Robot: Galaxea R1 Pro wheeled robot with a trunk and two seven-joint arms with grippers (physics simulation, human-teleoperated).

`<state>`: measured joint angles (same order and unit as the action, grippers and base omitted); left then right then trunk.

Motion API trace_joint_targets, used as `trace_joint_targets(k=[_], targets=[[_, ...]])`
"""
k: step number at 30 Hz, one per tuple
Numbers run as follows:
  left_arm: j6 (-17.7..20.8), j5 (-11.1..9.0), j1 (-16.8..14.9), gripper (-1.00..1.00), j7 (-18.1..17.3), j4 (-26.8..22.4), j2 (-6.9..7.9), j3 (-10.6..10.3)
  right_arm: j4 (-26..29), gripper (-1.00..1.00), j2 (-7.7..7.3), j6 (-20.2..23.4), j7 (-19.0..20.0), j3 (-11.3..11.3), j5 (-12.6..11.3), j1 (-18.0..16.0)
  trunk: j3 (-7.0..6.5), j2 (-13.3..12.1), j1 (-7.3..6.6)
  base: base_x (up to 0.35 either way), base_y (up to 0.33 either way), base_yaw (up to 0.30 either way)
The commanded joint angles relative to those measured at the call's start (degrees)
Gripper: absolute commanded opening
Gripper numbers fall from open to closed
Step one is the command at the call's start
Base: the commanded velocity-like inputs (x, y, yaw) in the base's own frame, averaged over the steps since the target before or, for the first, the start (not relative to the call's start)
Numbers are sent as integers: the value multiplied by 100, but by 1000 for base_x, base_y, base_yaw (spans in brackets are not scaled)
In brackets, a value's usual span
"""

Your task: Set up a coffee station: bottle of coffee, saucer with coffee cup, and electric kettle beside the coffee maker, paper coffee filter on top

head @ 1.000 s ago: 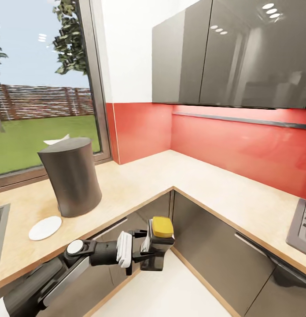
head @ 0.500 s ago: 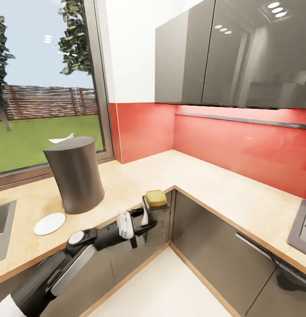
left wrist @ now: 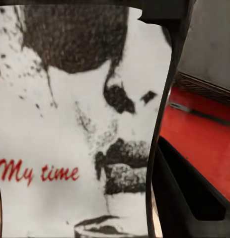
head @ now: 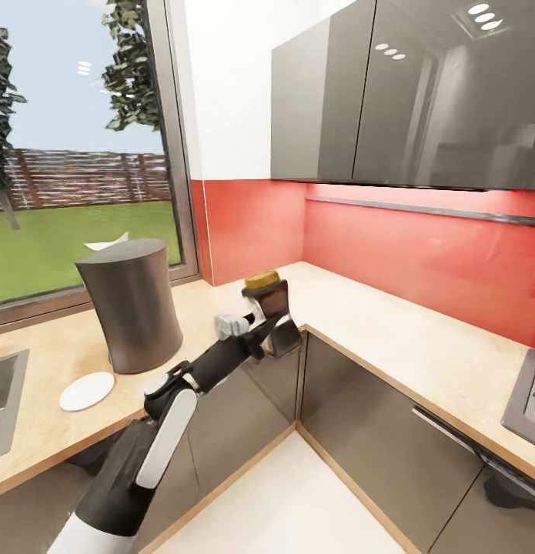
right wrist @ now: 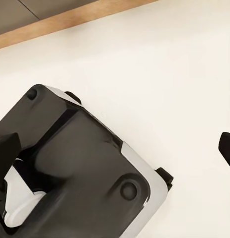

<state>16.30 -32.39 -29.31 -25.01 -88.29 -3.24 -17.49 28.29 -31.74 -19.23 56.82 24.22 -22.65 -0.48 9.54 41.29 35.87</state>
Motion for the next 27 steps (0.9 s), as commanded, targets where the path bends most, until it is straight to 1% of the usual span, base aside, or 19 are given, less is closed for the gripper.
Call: trace_joint_targets(k=[1,2,3,5,6,7,8,9,10,11,13,14,16,17,20,21,23,26,27], targets=[[61,-34,-8,-100,144,-8,-73,9,1,100,-7,-28,-4,39,-38,-5,9,8,2,0,0,0],[67,0,-13,-100,295,-13,-131,13,1,100,-6,-28,-4,39,-38,-5,9,8,2,0,0,0],[81,187,-26,-100,629,-21,-232,18,1,100,-3,-28,-4,39,-38,-5,9,8,2,0,0,0],[95,428,-43,-100,911,-28,-319,21,1,100,-3,-28,-4,39,-38,-5,9,8,2,0,0,0],[153,774,-74,-100,1156,-32,-436,23,1,100,-5,-28,-4,39,-38,-5,9,8,2,0,0,0],[214,974,-94,-100,1256,-33,-503,24,1,100,-4,-28,-4,39,-38,-5,9,8,2,0,0,0],[378,1390,-125,-100,1414,-39,-628,25,1,100,-5,-28,-4,39,-38,-5,9,8,2,0,0,0],[463,1592,-138,-100,1471,-41,-676,25,1,100,-5,-28,-4,39,-38,-5,9,8,2,0,0,0],[602,1953,-162,-100,1559,-43,-676,25,1,100,-4,-28,-4,39,-38,-5,9,8,2,0,0,0],[653,2105,-178,-100,1591,-44,-676,26,1,100,-5,-28,-4,39,-38,-5,9,8,2,0,0,0],[726,2349,-221,-100,1637,-46,-676,26,1,100,-6,-28,-6,39,-38,-5,9,8,2,0,0,0],[778,2523,-280,-100,1668,-47,-676,26,1,100,-6,-28,-19,39,-38,-5,9,8,2,0,0,0],[820,2642,-344,-100,1687,-45,-676,29,1,100,-7,-28,-56,39,-38,-5,9,8,2,0,0,0],[874,2747,-396,-100,1701,-43,-676,35,1,100,-7,-28,-115,44,-38,-5,9,8,2,0,0,0],[986,2978,-445,-100,1787,-41,-676,43,1,100,-3,-24,-205,50,-38,-5,9,8,2,0,0,0],[1065,3198,-463,-100,1982,-41,-676,54,1,100,-1,-22,-247,53,-34,-5,9,8,2,0,0,0],[1123,3416,-472,-100,2268,-40,-676,63,1,100,0,-21,-274,54,-32,-5,9,8,2,0,0,0],[1184,3655,-483,-100,2711,-44,-676,76,1,100,1,-20,-302,56,-30,-5,9,8,2,0,0,0],[1192,3690,-484,-100,2774,-45,-676,82,1,100,3,-20,-305,56,-30,-5,9,8,2,0,0,0]])
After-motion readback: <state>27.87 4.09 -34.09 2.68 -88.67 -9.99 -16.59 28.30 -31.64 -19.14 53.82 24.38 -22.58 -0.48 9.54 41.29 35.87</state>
